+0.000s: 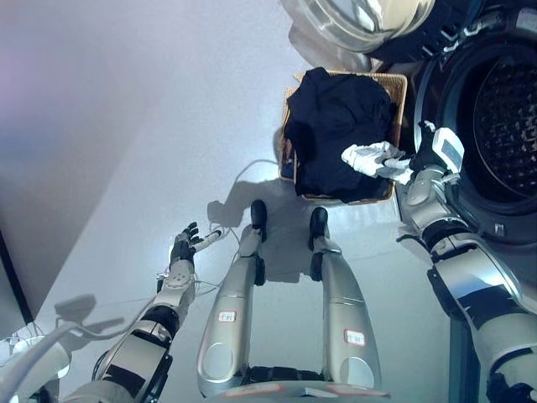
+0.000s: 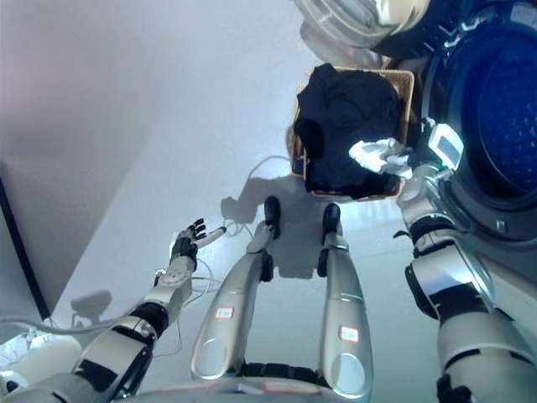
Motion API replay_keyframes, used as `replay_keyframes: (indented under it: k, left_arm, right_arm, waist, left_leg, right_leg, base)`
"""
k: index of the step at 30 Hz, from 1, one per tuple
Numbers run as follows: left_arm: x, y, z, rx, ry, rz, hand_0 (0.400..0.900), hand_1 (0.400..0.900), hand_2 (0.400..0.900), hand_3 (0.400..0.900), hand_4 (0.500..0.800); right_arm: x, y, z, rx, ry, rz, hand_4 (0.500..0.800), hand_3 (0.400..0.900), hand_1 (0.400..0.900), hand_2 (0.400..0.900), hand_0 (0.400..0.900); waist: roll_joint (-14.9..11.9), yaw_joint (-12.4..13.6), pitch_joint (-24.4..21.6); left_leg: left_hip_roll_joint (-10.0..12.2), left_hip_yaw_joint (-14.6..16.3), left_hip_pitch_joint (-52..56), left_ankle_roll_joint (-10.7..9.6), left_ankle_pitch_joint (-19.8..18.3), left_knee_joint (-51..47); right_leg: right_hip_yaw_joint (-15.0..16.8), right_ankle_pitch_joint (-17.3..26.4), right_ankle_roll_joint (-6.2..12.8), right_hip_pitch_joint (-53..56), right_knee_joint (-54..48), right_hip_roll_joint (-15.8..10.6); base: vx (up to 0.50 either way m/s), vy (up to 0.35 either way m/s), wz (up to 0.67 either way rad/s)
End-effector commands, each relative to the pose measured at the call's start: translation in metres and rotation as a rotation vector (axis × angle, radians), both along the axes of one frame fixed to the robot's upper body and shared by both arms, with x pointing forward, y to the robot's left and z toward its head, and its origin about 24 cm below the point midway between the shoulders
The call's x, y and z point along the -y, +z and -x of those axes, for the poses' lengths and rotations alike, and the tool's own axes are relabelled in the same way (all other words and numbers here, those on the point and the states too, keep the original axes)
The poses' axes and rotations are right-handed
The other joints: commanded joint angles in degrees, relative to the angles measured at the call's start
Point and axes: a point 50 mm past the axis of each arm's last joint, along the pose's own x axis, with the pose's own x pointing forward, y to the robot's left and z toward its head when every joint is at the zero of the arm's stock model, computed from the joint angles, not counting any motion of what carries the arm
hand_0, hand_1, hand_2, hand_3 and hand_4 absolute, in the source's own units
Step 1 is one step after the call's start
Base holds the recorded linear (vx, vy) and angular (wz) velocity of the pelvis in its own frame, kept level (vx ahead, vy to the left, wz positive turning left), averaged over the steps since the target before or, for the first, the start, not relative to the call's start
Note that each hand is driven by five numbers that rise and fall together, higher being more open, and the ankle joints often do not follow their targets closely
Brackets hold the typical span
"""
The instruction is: Put the clothes in the basket into the washing machine.
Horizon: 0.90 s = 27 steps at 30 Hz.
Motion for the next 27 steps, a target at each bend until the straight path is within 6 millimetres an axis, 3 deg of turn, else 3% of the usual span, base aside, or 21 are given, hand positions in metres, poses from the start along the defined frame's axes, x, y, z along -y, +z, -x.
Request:
replay_keyframes:
  k: [1, 6, 10, 19, 20, 21, 22, 27]
  left_arm:
    - [-0.002, 0.0, 0.005, 0.032, 0.027, 0.001, 0.9, 0.9, 0.9, 0.9, 0.8]
    - [0.001, 0.009, -0.001, 0.09, 0.02, 0.032, 0.9, 0.9, 0.9, 0.9, 0.8]
    - [0.003, 0.008, 0.002, 0.091, 0.031, 0.052, 0.9, 0.9, 0.9, 0.9, 0.8]
    - [0.009, 0.004, 0.008, 0.094, 0.008, 0.066, 0.9, 0.9, 0.9, 0.9, 0.8]
    - [0.009, 0.002, 0.01, 0.086, 0.008, 0.064, 0.9, 0.9, 0.9, 0.9, 0.8]
    - [0.009, 0.001, 0.01, 0.077, 0.01, 0.063, 0.9, 0.9, 0.9, 0.9, 0.8]
    - [0.009, -0.001, 0.011, 0.07, 0.013, 0.06, 0.9, 0.9, 0.9, 0.9, 0.8]
    - [0.008, -0.008, 0.015, 0.029, 0.029, 0.041, 0.9, 0.9, 0.9, 0.9, 0.8]
  right_arm:
    - [0.034, 0.029, 0.01, 0.102, -0.097, 0.086, 0.8, 0.9, 0.9, 0.9, 0.9]
    - [0.045, 0.052, 0.011, 0.166, -0.135, 0.092, 0.8, 0.9, 0.9, 0.9, 0.9]
    - [0.045, 0.046, 0.011, 0.133, -0.136, 0.081, 0.8, 0.9, 0.9, 0.9, 0.9]
    - [0.035, 0.048, 0.007, 0.174, -0.062, 0.029, 0.8, 0.9, 0.9, 0.9, 0.9]
    - [0.033, 0.046, 0.006, 0.164, -0.054, 0.039, 0.636, 0.627, 0.627, 0.627, 0.627]
    - [0.033, 0.044, 0.006, 0.154, -0.053, 0.045, 0.602, 0.571, 0.571, 0.571, 0.571]
    - [0.032, 0.041, 0.006, 0.143, -0.052, 0.058, 0.5, 0.4, 0.4, 0.4, 0.4]
    - [0.027, 0.03, 0.007, 0.133, -0.065, 0.076, 0.5, 0.4, 0.4, 0.4, 0.4]
  waist:
    - [2.6, -0.5, -1.5]
    - [3.4, 0.4, -1.7]
    - [4.0, 1.2, -1.7]
    - [4.2, 2.1, -3.5]
    - [4.1, 2.2, -3.6]
    - [3.9, 2.2, -3.7]
    - [3.8, 2.1, -3.8]
    - [3.0, 1.9, -4.5]
  left_leg:
    - [-1.5, 0.9, -6.5, -0.5, -11.8, 13.4]
    - [-1.4, 1.2, -15.7, -0.3, -13.8, 20.9]
    - [-1.7, 1.2, -21.2, 0.2, -15.8, 27.0]
    - [-2.5, 1.2, -25.7, 0.4, -16.1, 30.3]
    - [-2.5, 1.2, -25.8, 0.4, -16.0, 30.3]
    - [-2.6, 1.1, -26.0, 0.4, -16.0, 30.4]
    - [-2.6, 1.0, -26.2, 0.3, -16.0, 30.6]
    - [-2.7, 0.7, -25.9, 0.2, -15.6, 29.9]
  right_leg:
    - [1.8, -4.3, 3.26, -6.3, 7.2, -0.1]
    - [2.8, -5.9, 2.81, -15.7, 14.8, -1.2]
    - [3.3, -7.2, 2.34, -21.0, 20.3, -1.6]
    - [3.9, -7.5, 2.6, -26.2, 23.6, -2.0]
    - [3.9, -7.5, 2.63, -26.4, 23.7, -2.0]
    - [3.9, -7.5, 2.63, -26.5, 23.8, -2.0]
    - [4.0, -7.5, 2.63, -26.7, 24.0, -1.8]
    - [3.8, -7.0, 2.66, -26.3, 23.3, -1.8]
  base:
    - [-0.02, -0.021, 0.22]
    - [0.0, 0.005, 0.07]
    - [0.01, -0.002, 0.02]
    - [0.0, 0.011, 0.05]
    - [0.0, 0.0, 0.0]
    - [0.0, 0.0, 0.0]
    - [0.0, 0.0, 0.0]
    - [0.0, 0.0, 0.0]
